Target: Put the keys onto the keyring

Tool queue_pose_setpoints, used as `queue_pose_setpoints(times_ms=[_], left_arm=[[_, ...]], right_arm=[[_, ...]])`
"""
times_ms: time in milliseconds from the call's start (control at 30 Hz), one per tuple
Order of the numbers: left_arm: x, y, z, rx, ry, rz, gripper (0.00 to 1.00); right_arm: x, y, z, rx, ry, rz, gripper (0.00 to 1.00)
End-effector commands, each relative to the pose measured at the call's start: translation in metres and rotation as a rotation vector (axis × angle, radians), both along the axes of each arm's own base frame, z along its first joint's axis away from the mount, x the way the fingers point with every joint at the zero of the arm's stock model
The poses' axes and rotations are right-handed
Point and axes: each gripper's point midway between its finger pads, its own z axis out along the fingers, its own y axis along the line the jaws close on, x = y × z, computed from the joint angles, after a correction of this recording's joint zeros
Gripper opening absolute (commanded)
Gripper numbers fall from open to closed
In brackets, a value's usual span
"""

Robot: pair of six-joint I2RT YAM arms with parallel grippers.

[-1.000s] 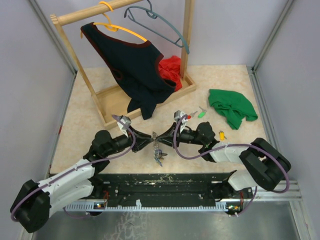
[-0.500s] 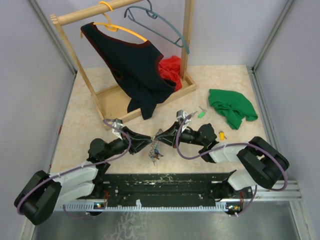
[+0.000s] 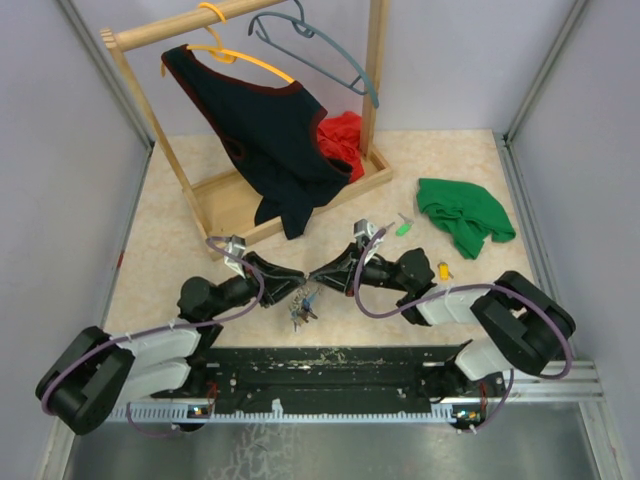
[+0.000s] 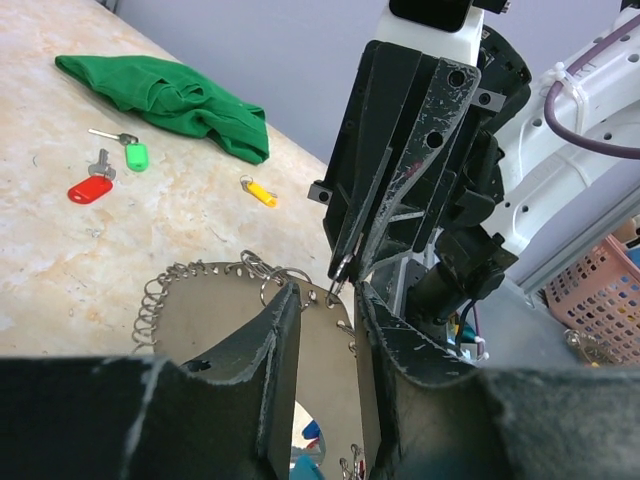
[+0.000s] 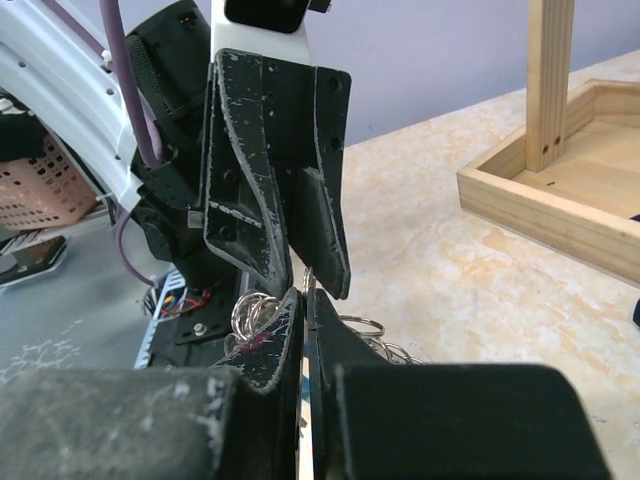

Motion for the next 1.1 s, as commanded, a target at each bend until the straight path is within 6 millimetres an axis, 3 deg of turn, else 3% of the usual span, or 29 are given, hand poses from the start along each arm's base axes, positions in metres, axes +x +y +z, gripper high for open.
queue_pose_setpoints(times_ms=[0,200,433,633,733,867,1067], left_arm=[[-0.003,0.0,0.008,-0.028,-0.032,-0.02,0.33],[-0.009,-0.003,0.013,-0.053,-0.06,-0.061,0.25],[-0.014,-0.003,0.018,-0.071,-0.091,-0.099,0.02],[-0.01,-0.007,0.004,0.036,-0.088,-0.099,0.0],[0.002,-0.007,-0.006,0.128,-0.05,-0.054,0.0],[0.017,-0.006,-0.014,0.256,-0.007,-0.005,0.0],[0.027,-0.003,-0.031,0.488,0.129,-0.014,0.0]], right_arm=[[-0.008,0.001,0.03,0.102,-0.074,0.038,0.0],[-0.011,0.003,0.03,0.11,-0.069,0.064,0.0],[-0.012,0.003,0.024,0.092,-0.054,0.069,0.0],[-0.006,0.0,0.014,0.039,-0.045,0.016,0.0],[-0.003,-0.004,0.009,-0.008,-0.044,-0.018,0.11],[0.001,-0.009,0.005,-0.059,-0.044,-0.059,0.33],[0.008,-0.019,-0.007,-0.172,-0.071,-0.118,0.42]])
